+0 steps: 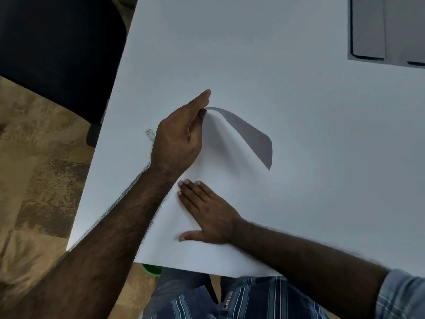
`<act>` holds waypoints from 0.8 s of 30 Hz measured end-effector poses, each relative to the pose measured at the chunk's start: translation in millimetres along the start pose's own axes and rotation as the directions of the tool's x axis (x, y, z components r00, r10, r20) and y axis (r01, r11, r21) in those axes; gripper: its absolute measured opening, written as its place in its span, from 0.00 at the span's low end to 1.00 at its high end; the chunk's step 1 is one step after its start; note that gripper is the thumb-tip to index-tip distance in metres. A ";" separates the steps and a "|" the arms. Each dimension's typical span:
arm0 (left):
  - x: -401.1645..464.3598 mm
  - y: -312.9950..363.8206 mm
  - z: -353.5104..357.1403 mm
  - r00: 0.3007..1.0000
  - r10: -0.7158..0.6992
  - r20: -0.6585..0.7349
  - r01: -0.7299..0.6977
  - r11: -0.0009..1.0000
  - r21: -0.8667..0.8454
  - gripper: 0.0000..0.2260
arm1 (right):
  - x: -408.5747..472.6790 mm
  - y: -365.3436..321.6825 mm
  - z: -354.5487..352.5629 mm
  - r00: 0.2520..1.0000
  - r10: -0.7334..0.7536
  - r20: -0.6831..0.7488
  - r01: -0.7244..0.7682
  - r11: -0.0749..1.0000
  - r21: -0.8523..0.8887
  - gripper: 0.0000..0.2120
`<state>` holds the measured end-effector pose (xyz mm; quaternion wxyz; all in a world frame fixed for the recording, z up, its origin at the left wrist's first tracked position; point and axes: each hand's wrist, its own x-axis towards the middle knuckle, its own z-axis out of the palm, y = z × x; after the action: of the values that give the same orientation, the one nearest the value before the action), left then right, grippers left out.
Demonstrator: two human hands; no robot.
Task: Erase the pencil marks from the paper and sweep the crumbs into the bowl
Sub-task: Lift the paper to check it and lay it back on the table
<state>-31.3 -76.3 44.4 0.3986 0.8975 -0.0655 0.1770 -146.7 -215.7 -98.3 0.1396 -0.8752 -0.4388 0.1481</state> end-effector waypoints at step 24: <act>16.9 4.3 -11.3 0.994 -0.105 -0.038 0.103 0.994 -0.044 0.17 | 10.3 54.2 -74.2 0.525 0.837 -0.155 -0.391 0.399 0.829 0.37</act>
<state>-19.8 -70.5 60.7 0.4271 0.8875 -0.0144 0.1725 -73.1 -247.0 -51.9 0.5146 -0.8478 0.0955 0.0853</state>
